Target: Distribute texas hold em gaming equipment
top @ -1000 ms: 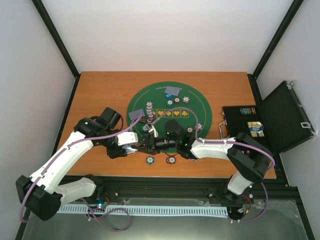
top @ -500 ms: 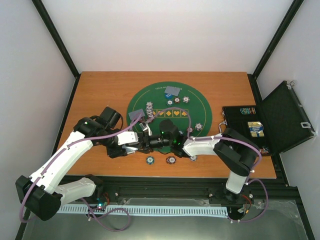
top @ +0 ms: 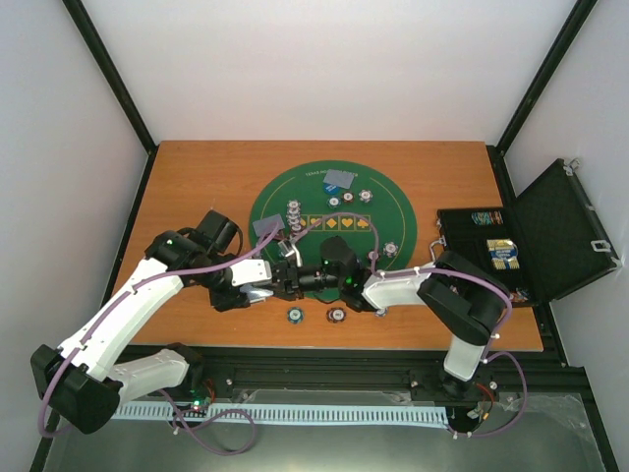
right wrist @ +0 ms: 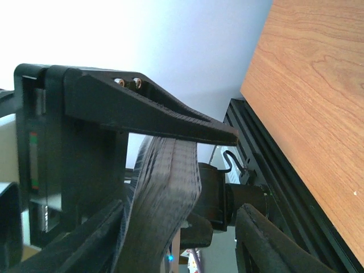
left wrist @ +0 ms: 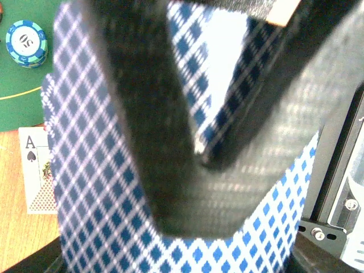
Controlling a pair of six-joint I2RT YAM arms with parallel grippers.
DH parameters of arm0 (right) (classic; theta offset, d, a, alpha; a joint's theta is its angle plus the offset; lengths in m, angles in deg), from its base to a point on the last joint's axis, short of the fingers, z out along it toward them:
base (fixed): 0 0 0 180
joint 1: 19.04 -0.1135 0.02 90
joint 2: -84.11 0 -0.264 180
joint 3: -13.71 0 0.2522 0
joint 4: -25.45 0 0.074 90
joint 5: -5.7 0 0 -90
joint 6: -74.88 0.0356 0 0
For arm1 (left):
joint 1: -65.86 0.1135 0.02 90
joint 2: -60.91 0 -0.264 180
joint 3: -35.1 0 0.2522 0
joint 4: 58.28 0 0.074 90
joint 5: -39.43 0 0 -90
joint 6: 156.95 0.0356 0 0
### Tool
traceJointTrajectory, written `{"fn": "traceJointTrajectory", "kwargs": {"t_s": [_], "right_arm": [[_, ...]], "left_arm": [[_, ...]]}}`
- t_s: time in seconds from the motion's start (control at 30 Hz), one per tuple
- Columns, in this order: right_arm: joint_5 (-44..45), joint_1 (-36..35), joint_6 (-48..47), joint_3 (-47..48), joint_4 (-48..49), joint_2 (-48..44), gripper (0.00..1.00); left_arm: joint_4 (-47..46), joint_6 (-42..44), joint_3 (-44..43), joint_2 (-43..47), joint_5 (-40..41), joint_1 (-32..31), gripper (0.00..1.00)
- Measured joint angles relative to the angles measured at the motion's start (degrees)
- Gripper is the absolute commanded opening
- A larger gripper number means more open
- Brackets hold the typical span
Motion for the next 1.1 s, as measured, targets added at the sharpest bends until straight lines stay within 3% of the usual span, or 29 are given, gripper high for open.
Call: {"fn": "traceJointTrajectory", "kwargs": {"t_s": [0.37,0.7,0.9,1.1], "right_arm": [[-0.15,1.88,-2.21,-3.17,-2.14,-3.89,0.37],[1.25,4.44,-5.27,-4.85,-11.21,-9.53,0.03],[1.7,7.61,-7.15,-6.43,-17.38,-14.23,0.03],[0.52,16.33,-12.74,-7.96,-26.56,-20.65,0.03]], "left_arm": [[0.66,0.0,0.0,0.0,0.83,0.0,0.23],[1.22,0.0,0.0,0.37,1.11,0.0,0.23],[1.27,0.0,0.0,0.68,1.09,0.0,0.23],[1.27,0.0,0.0,0.76,0.98,0.0,0.23]]}}
